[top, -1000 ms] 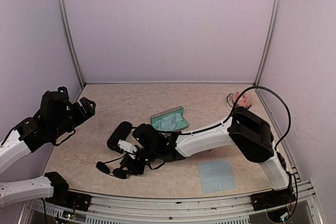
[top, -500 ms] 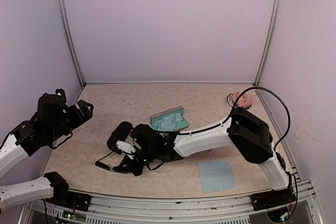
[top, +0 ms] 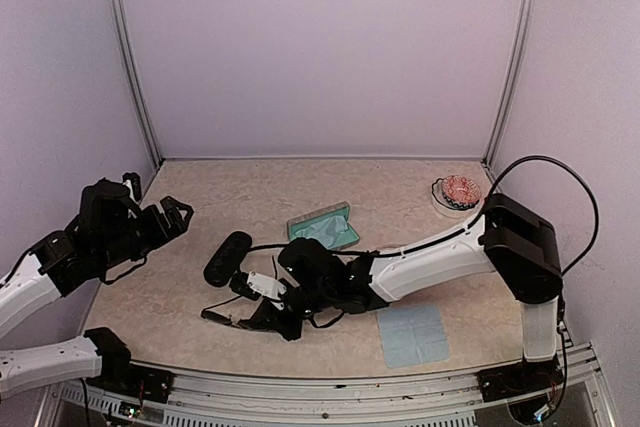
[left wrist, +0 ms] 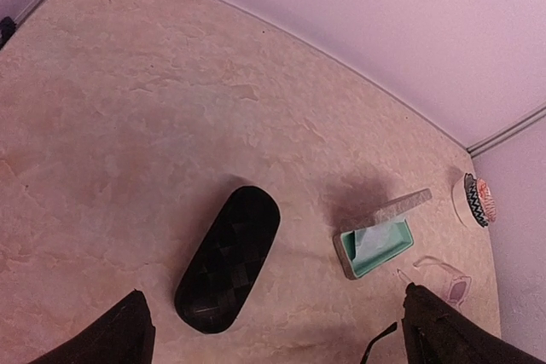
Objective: Organize the sunglasses
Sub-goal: Pick up the sunglasses from the center of the board, then pass from the right arm to the left
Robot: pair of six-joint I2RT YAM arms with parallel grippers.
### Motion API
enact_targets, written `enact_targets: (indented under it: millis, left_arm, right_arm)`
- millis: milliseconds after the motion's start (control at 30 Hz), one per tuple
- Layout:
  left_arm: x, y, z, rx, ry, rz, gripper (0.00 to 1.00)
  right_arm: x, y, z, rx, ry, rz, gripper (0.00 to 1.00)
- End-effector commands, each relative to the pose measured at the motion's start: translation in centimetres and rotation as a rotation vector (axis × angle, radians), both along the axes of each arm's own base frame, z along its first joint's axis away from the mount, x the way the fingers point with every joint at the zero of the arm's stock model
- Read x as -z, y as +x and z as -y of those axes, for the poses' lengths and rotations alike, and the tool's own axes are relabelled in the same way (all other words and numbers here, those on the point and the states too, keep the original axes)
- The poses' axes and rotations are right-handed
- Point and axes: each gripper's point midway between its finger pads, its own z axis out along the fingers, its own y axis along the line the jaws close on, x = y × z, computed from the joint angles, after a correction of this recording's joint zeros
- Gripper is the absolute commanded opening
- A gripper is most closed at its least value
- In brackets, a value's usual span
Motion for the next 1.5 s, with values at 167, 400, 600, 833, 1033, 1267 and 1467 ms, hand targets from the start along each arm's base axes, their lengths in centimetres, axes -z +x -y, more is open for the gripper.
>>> enact_targets:
  millis: [167,400,600,833,1033,1267,1467]
  left_arm:
    - [1.0,0.0,7.5,0.38,-0.124,0.001,0.98]
    - [1.6,-1.9,12.6,0.667,-0.246,-0.026,0.94]
    - [3.2,-3.9,15.5,0.826,-0.287,-0.099,0.94]
    - [3.9,-6.1,17.9,0.932,-0.416,-0.168,0.94]
    - [3.1,-6.4,18.1,0.919,-0.532,-0.177,0.93]
    - [3.3,-6.8,18.0,0.882,-0.635,-0.236,0.84]
    - [3.3,-6.7,18.0,0.835,-0.725,-0.273,0.71]
  right_arm:
    - [-4.5,1.3,4.6,0.003,0.13,0.422,0.0]
    - [-5.9,2.1,7.9,-0.001,0.13,0.676,0.0]
    - [-8.1,2.9,10.6,0.035,0.156,0.876,0.0]
    - [-9.7,3.6,12.8,0.067,0.147,1.055,0.0]
    - [-9.8,4.3,13.9,0.076,0.103,1.153,0.0]
    - [-10.0,5.6,14.6,0.125,0.045,1.259,0.0]
    - [-10.6,6.4,14.6,0.157,0.022,1.368,0.0]
